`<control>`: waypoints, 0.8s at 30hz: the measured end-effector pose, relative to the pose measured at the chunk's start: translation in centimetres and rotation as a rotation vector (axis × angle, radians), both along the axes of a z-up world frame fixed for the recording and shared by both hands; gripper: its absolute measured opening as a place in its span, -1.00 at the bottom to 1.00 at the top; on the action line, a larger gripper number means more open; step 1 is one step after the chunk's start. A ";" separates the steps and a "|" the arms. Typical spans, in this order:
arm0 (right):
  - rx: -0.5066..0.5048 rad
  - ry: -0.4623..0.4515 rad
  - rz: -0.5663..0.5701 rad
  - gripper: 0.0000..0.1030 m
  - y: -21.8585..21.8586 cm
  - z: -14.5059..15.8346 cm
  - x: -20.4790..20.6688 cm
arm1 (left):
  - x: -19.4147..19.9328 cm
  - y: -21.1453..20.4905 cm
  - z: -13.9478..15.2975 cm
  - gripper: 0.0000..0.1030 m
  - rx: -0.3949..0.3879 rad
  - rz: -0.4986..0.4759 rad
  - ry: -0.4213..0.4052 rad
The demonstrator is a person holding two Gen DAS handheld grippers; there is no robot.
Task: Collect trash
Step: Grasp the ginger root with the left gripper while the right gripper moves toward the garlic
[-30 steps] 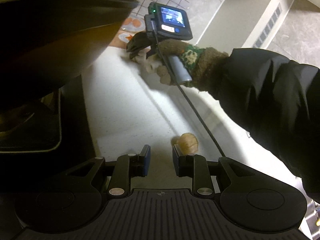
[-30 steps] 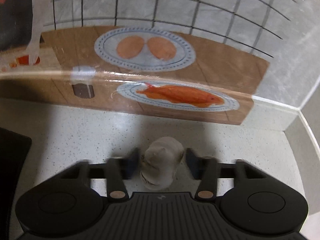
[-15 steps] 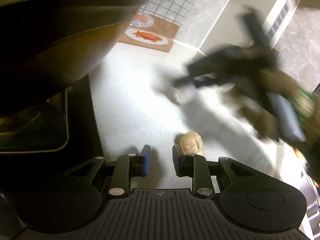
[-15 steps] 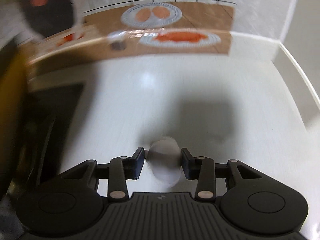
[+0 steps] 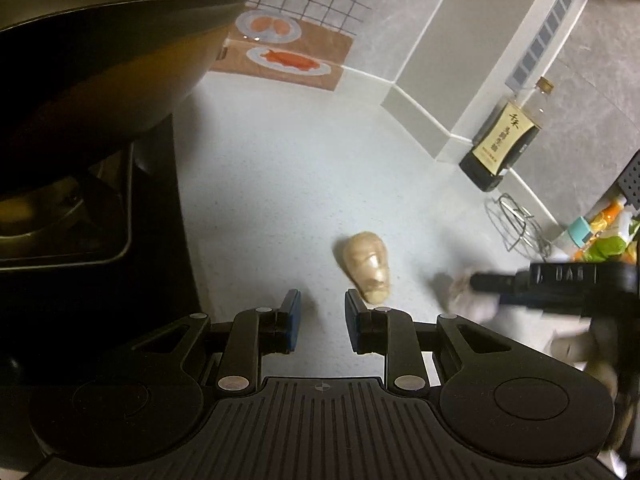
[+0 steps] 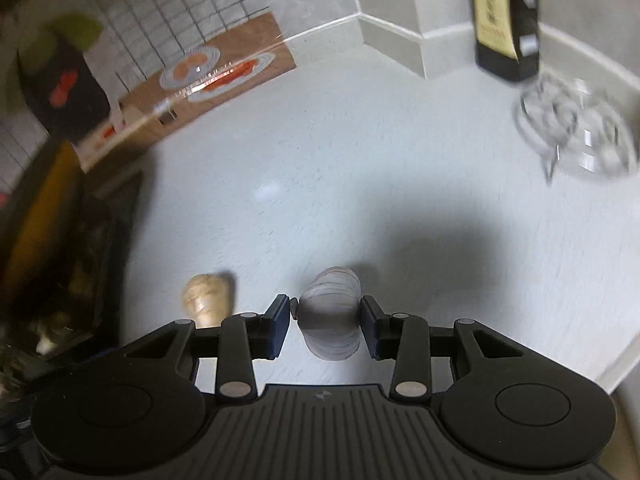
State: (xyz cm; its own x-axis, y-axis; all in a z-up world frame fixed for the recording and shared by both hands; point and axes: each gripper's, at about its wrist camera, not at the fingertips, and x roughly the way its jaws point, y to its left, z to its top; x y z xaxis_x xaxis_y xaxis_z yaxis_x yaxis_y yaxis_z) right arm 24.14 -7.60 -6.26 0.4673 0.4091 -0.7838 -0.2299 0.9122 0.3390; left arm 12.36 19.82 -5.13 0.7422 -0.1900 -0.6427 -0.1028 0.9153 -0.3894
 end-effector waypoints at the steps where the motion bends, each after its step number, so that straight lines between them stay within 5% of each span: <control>1: 0.038 0.015 -0.007 -0.26 -0.1 -0.2 -0.7 | 0.1 -0.3 0.2 -0.47 -0.003 -0.007 0.001; 7: 0.142 0.034 -0.038 -0.25 -0.8 -1.1 -3.9 | 1.3 -1.9 0.8 -0.47 0.037 -0.010 0.042; 16: -0.187 -0.275 -0.004 -0.03 0.6 2.4 -7.4 | 1.3 -3.2 0.3 -0.47 0.142 -0.027 0.104; 24: -0.195 -0.312 0.012 0.00 1.6 3.5 -9.1 | 2.0 -3.6 1.0 -0.47 0.124 -0.051 0.048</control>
State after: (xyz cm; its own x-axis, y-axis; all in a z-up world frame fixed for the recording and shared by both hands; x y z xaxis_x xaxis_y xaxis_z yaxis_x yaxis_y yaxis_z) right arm 15.08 -6.02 -2.76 0.6924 0.2729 -0.6679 -0.3062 0.9494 0.0704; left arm 14.32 16.26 -4.11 0.7016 -0.1440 -0.6979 -0.0703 0.9606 -0.2689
